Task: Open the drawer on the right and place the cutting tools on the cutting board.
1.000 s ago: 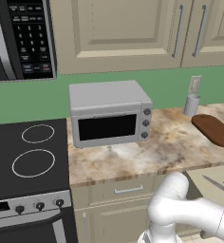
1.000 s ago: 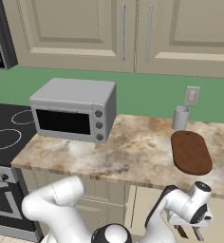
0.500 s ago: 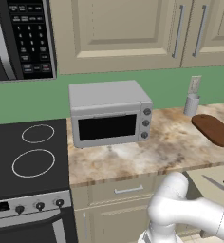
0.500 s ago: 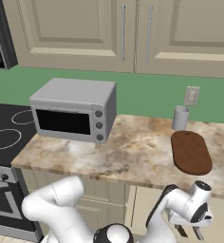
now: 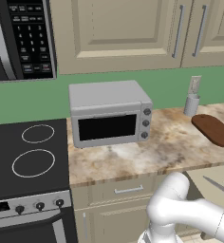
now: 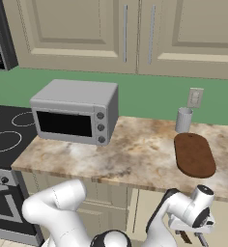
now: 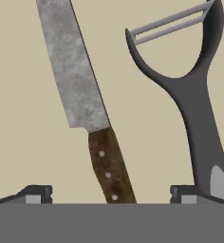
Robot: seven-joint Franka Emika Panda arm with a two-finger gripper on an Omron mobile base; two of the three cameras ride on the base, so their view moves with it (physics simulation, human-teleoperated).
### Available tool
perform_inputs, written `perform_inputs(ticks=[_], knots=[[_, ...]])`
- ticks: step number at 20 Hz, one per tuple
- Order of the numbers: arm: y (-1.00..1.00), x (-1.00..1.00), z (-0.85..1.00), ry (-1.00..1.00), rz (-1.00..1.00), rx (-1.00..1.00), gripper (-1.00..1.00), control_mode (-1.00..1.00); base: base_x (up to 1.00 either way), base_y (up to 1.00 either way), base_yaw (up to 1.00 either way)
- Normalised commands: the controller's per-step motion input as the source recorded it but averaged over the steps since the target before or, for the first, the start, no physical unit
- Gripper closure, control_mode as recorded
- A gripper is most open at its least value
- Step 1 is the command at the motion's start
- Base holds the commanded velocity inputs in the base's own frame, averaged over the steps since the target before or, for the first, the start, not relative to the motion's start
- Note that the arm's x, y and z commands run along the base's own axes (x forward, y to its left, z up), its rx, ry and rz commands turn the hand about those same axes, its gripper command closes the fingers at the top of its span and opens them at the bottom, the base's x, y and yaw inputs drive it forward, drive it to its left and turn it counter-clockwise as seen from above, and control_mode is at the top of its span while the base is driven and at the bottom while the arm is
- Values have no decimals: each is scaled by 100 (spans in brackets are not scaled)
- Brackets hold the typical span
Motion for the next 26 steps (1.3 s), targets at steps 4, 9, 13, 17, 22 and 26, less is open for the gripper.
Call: perform_inputs(ticks=[4, 9, 13, 17, 22, 26], knots=[[30, -7, 0, 0, 0, 0, -100, -100, 0, 0, 0], [20, 1, -1, 0, 0, 0, -100, -100, 0, 0, 0], [-1, 11, -9, -2, 0, 0, -100, -100, 0, 0, 0], [-35, 1, -18, -1, 0, 0, -100, -100, 0, 0, 0], [-33, 0, -1, 0, 0, 0, -100, -100, 0, 0, 0], [-7, 0, 0, 0, 0, 0, -100, -100, 0, 0, 0]])
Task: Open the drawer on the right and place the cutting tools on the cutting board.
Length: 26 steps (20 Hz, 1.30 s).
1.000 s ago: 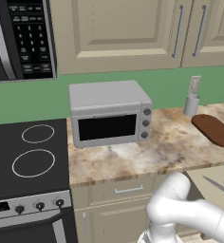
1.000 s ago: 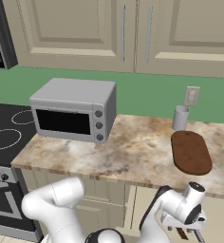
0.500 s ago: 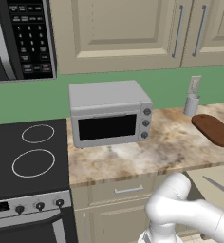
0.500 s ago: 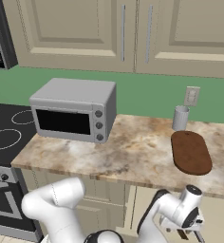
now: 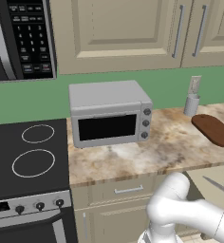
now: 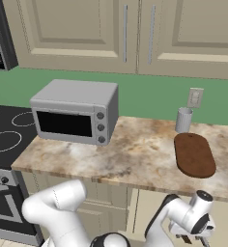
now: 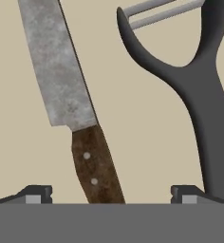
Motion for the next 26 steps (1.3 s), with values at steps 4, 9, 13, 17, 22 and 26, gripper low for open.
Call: perform_inputs(ticks=[4, 9, 13, 17, 22, 26], knots=[[0, 0, 0, 0, 0, 0, -100, -100, 0, 0, 0], [1, -1, -16, 0, 0, 0, -100, -100, 0, 0, 0], [8, -3, -31, 0, 0, 0, -100, -100, 0, 0, 0], [10, -7, -32, 0, 0, 0, -100, -100, 0, 0, 0], [0, -1, -4, 0, 0, 0, 100, -100, 0, 0, 0], [0, 0, 0, 0, 0, 0, 100, -100, 0, 0, 0]])
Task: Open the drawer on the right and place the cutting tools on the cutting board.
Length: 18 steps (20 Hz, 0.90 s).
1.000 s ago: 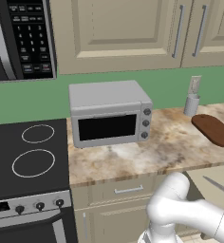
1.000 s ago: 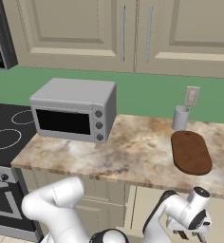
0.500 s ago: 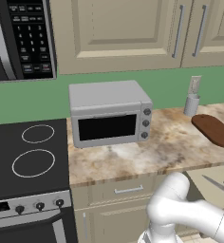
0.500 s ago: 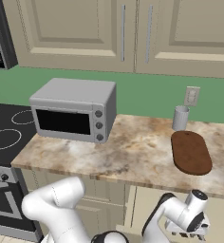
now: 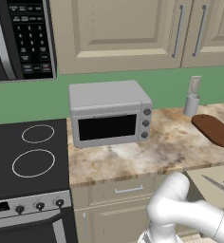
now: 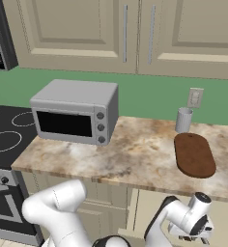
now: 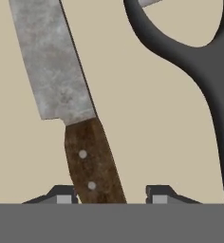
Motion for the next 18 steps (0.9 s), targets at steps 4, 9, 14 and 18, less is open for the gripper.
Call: perform_inputs(ticks=[4, 9, 14, 18], knots=[[0, -1, 5, 0, 0, 0, 100, -100, 0, 0, 0], [0, -10, 32, 0, 0, 0, 100, -100, 0, 0, 0], [0, -7, 53, 0, 0, 0, 100, -100, 0, 0, 0], [0, -14, 58, 0, 0, 0, 100, -100, 0, 0, 0]])
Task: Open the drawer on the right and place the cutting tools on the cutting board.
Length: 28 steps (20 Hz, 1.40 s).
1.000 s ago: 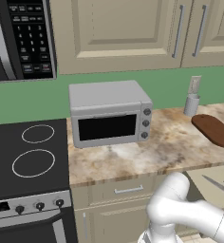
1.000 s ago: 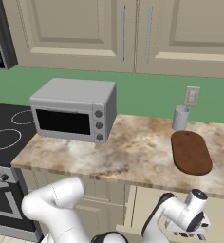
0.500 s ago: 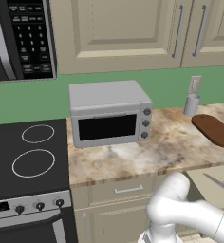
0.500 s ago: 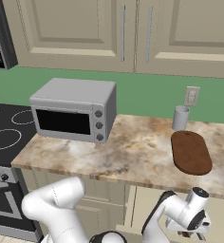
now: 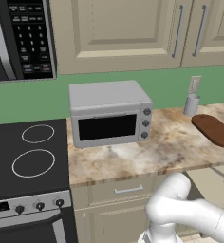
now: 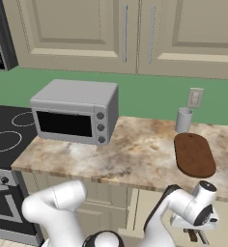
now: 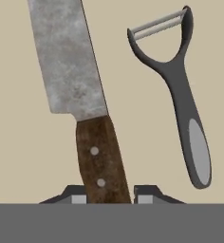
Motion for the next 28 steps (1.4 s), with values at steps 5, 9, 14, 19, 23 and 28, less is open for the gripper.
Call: perform_inputs(ticks=[5, 9, 14, 19, 23, 28], knots=[[0, -28, 36, 0, 0, 0, 100, -100, 0, 0, 0], [0, -52, 14, 0, 0, 0, 100, -100, 0, 0, 0], [2, -51, 38, 0, 0, 0, 100, -100, 0, 0, 0], [7, -33, 50, 0, 0, 0, 100, -100, 0, 0, 0], [1, -14, 59, 0, 0, 0, 100, -100, 0, 0, 0], [0, -21, 60, 0, 0, 0, 100, -100, 0, 0, 0]])
